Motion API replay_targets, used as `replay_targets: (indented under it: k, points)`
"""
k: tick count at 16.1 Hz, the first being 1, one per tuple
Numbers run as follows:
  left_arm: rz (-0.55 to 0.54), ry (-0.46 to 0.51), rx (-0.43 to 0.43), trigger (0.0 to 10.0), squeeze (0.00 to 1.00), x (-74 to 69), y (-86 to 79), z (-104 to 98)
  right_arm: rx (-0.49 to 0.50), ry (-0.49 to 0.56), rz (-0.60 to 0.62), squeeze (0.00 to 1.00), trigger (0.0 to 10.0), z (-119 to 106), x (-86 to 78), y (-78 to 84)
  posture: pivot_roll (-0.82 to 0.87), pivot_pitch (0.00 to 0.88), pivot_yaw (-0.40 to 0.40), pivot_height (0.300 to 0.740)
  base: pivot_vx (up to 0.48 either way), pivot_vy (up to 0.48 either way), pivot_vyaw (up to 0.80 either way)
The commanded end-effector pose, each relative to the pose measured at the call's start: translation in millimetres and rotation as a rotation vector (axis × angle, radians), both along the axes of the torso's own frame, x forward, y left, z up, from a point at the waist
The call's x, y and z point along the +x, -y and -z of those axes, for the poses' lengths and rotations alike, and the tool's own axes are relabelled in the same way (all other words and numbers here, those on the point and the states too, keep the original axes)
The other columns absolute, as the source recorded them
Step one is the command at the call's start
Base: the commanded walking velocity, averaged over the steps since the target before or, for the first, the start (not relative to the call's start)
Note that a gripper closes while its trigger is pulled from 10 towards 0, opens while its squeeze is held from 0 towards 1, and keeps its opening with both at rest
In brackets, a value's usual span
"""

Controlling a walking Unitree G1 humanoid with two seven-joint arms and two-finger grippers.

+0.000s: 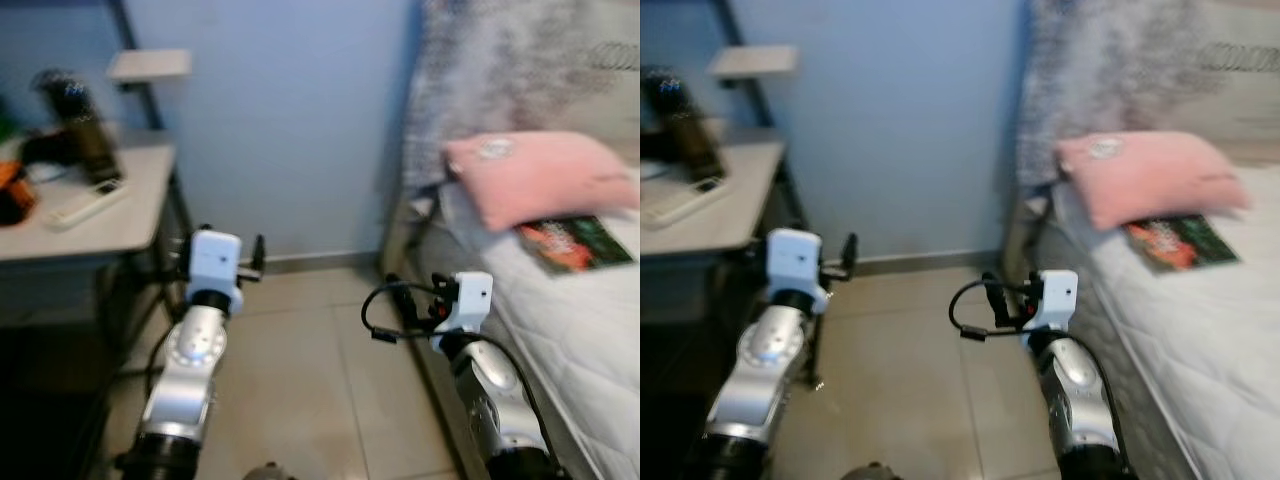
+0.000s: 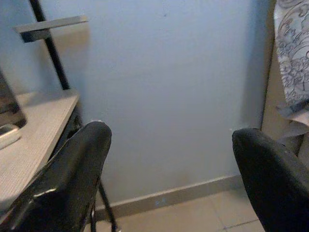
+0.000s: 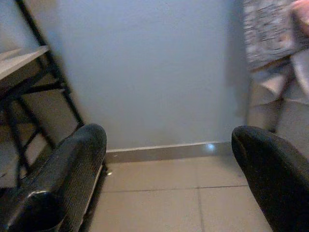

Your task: Clean up the room

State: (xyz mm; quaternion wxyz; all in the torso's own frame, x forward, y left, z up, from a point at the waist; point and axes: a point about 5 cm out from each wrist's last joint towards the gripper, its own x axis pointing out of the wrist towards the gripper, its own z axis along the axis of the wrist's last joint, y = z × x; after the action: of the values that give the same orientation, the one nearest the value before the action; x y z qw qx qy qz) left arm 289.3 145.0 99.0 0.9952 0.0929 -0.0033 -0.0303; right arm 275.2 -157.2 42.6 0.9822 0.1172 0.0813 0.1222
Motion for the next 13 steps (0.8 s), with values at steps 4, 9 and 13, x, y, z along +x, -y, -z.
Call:
replay_targets:
  k: [4, 9, 13]
  points:
    - [0.036, 0.027, -0.016, 10.0, 0.00, 10.3, 10.6, -11, -0.037, 0.002, -0.012, 0.00, 10.0, -1, 4.0, 4.0, 0.03, 0.000, 0.017, 0.740, 0.120, -0.097, 0.35]
    - [-0.021, 0.023, -0.075, 10.0, 0.00, 16.2, -1.7, -11, -0.042, 0.019, 0.002, 0.00, 10.0, -2, 5.5, 3.1, 0.03, 0.000, 0.013, 0.740, 0.480, 0.000, 0.22]
    - [0.013, 0.042, -0.053, 10.0, 0.00, 25.1, -9.1, -15, -0.068, -0.001, 0.063, 0.00, 10.0, 0, 9.2, 10.7, 0.04, 0.000, 0.009, 0.740, 0.480, 0.000, 0.38]
